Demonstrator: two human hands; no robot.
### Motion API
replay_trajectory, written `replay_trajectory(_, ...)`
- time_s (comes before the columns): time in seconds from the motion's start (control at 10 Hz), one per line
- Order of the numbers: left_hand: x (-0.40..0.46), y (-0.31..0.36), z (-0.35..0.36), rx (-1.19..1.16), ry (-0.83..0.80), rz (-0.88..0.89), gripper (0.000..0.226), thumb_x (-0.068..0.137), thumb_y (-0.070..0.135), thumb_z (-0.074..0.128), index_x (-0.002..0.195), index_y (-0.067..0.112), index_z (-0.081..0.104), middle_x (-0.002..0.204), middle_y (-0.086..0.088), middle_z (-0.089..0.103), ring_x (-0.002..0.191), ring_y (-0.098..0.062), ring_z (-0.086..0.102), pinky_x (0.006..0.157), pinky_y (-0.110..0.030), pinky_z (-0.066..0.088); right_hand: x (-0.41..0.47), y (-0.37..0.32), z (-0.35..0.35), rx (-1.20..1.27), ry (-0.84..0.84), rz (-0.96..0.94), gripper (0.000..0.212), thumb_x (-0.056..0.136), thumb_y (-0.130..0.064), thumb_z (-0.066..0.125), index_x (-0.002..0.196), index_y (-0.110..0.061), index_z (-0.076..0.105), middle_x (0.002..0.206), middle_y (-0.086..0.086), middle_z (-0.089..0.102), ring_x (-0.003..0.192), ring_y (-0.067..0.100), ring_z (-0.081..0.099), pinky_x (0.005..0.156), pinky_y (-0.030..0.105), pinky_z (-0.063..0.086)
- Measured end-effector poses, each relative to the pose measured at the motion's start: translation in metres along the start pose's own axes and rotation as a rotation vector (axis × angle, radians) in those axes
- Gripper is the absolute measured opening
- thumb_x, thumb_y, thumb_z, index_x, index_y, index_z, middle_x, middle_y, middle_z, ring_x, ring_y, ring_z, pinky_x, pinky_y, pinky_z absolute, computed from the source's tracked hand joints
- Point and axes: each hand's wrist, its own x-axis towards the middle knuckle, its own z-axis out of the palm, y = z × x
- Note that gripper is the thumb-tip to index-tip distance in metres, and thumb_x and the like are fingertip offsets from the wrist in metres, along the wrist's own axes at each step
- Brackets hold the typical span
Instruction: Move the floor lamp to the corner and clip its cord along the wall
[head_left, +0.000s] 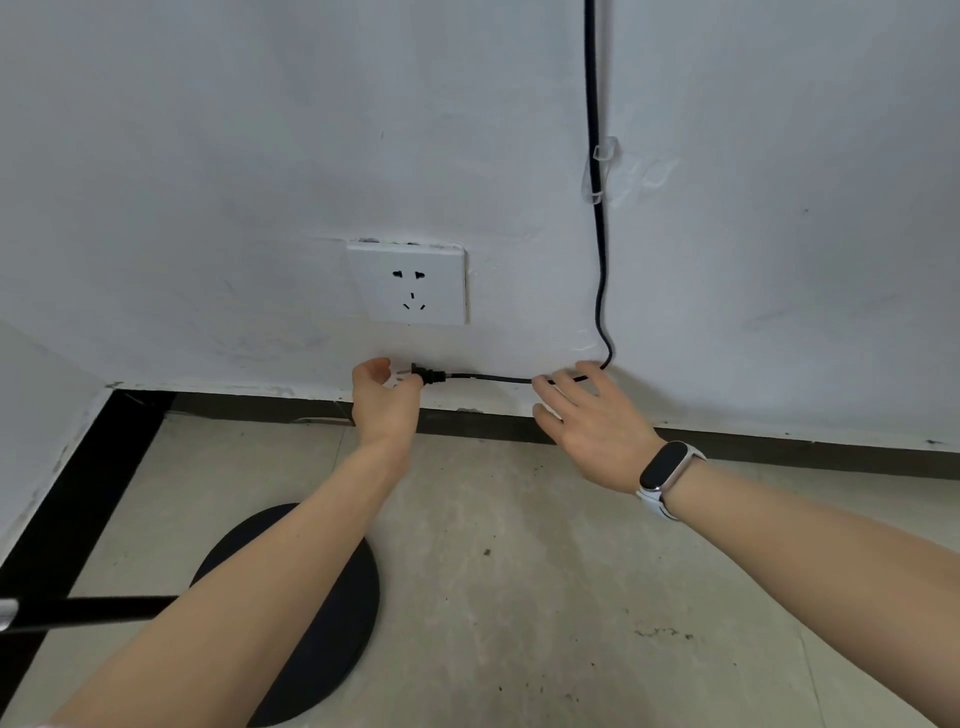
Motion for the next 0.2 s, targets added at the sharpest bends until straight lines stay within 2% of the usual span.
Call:
replay_trajectory(0.1, -0.005, 0.008, -0.005, 0.084, 0.044, 0.143, 0.039, 0.083, 0.006, 0.056, 0.12, 0.011, 0.045, 0.123, -0.007, 0.047, 0.11, -0.018, 0.047, 0.092, -0.029, 0.04, 0.001, -0.004, -0.014, 0.133, 0.044, 0.04, 0.026, 0.068, -0.012, 0.055, 0.093, -0.012, 0.063, 0.113, 0.011, 0.064, 0.095, 0.027, 0.061, 0.086, 0.04, 0.05)
replay_trajectory(0.2, -0.016, 0.03, -0.017, 0.204, 0.203, 0.564, 0.024, 0.082, 0.005, 0.052, 0.105, 0.009, 0.051, 0.108, -0.003, 0.046, 0.104, -0.023, 0.05, 0.09, -0.034, 0.04, 0.003, -0.004, -0.042, 0.383, 0.257, 0.081, 0.026, 0.072, -0.01, 0.047, 0.092, -0.011, 0.064, 0.108, 0.009, 0.066, 0.09, 0.029, 0.063, 0.075, 0.035, 0.052)
